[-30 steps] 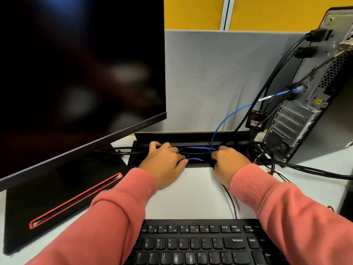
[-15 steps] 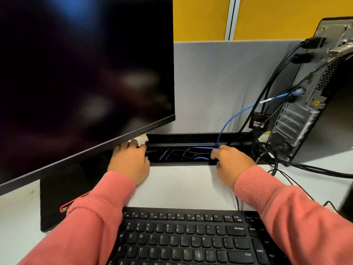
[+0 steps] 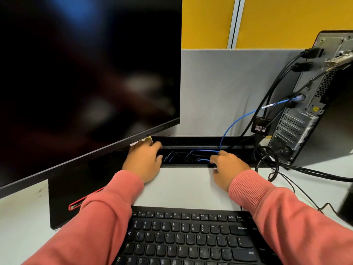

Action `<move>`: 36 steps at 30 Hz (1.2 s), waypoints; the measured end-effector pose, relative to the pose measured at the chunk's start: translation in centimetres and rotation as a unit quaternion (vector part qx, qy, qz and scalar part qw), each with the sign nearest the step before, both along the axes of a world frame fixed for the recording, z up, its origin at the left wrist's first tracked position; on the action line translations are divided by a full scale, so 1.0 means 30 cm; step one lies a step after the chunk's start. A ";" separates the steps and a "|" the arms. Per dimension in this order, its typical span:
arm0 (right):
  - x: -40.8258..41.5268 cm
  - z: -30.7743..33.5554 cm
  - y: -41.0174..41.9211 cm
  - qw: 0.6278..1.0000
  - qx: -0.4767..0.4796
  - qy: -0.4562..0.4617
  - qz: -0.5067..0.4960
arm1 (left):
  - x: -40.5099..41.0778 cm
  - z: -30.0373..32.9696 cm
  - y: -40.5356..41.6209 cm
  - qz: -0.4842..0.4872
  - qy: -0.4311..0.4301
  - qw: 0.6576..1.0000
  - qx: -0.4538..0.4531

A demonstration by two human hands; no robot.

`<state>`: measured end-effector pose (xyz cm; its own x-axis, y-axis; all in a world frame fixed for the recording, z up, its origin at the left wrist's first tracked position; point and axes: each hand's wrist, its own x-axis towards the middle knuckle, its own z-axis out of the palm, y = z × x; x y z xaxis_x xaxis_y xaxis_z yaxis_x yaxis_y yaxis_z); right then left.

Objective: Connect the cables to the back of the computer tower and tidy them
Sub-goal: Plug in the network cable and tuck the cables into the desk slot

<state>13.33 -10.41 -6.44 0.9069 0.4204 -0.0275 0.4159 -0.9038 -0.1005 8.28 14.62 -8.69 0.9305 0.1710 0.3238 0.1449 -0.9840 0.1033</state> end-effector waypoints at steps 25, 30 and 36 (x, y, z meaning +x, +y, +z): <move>0.070 -0.043 -0.032 0.990 -0.086 0.084 -0.069 | 0.078 -0.040 -0.143 -0.103 0.203 0.968 0.100; 0.040 -0.045 -0.033 0.994 -0.045 0.069 -0.066 | 0.070 -0.026 -0.166 -0.082 0.215 0.968 0.098; -0.074 0.042 -0.115 0.996 0.091 0.001 0.013 | 0.007 0.018 -0.216 -0.098 0.205 0.967 0.113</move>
<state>11.12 -13.86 -5.18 0.8955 0.4422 0.0503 0.4390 -0.8593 -0.2625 8.50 8.13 -8.15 0.9960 -0.0545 -0.0702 -0.0642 -0.9875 -0.1442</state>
